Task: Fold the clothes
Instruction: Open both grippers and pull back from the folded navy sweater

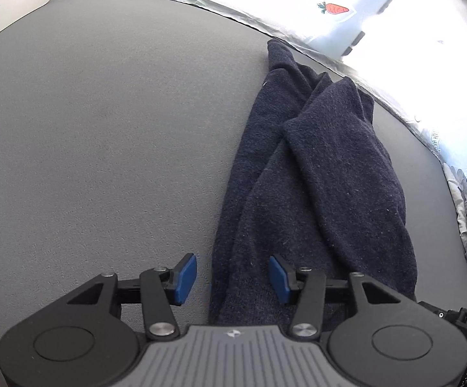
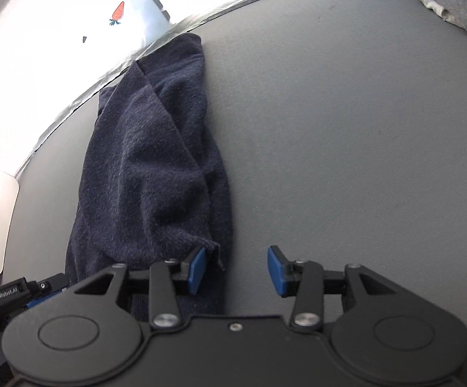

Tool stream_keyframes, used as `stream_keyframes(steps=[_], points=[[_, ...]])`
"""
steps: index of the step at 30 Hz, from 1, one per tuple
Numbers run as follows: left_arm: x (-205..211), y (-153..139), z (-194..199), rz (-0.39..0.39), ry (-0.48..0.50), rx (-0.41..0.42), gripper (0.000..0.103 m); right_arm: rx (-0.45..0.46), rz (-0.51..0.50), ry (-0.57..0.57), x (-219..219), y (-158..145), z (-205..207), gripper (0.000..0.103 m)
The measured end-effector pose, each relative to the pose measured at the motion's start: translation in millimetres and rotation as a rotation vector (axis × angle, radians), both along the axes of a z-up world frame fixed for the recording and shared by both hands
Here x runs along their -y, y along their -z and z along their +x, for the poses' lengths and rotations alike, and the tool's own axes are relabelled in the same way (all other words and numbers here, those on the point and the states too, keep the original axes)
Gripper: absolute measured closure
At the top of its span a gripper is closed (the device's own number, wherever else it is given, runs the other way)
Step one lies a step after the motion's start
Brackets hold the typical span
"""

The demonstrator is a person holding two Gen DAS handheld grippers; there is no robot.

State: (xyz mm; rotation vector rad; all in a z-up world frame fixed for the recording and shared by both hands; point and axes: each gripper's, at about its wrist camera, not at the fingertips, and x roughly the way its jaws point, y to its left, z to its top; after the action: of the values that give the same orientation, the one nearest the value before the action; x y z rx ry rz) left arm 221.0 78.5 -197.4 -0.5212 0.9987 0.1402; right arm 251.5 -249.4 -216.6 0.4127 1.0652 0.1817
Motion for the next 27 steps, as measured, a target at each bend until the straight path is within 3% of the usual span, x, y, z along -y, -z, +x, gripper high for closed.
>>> stream_keyframes(steps=[6, 8, 11, 14, 19, 21, 23, 27], points=[[1.7, 5.1, 7.0, -0.012, 0.027, 0.004, 0.046, 0.059, 0.098, 0.063, 7.5, -2.1, 18.3, 0.054], [4.4, 8.5, 11.3, -0.014, 0.046, -0.004, 0.045, 0.044, 0.156, 0.008, 4.5, 5.7, 28.4, 0.038], [9.0, 13.0, 16.8, -0.008, 0.065, -0.017, 0.045, 0.016, 0.176, -0.054, -6.6, 17.4, 38.1, 0.039], [11.4, 18.8, 18.3, 0.002, 0.070, -0.028, 0.043, 0.019, 0.126, -0.087, -15.2, 21.7, 42.3, 0.039], [11.4, 21.4, 13.4, -0.028, 0.057, 0.005, 0.034, 0.025, 0.105, -0.128, -24.1, 25.7, 46.6, 0.036], [12.0, 20.8, 14.7, -0.034, 0.059, 0.000, 0.033, 0.029, 0.087, -0.155, -25.8, 25.4, 46.9, 0.038], [13.2, 20.8, 14.2, -0.044, 0.060, -0.006, 0.034, 0.005, 0.117, -0.173, -24.9, 26.6, 47.9, 0.055], [24.0, 21.0, 8.1, -0.056, 0.118, -0.015, 0.038, -0.012, 0.167, -0.150, -18.0, 29.7, 48.2, 0.058]])
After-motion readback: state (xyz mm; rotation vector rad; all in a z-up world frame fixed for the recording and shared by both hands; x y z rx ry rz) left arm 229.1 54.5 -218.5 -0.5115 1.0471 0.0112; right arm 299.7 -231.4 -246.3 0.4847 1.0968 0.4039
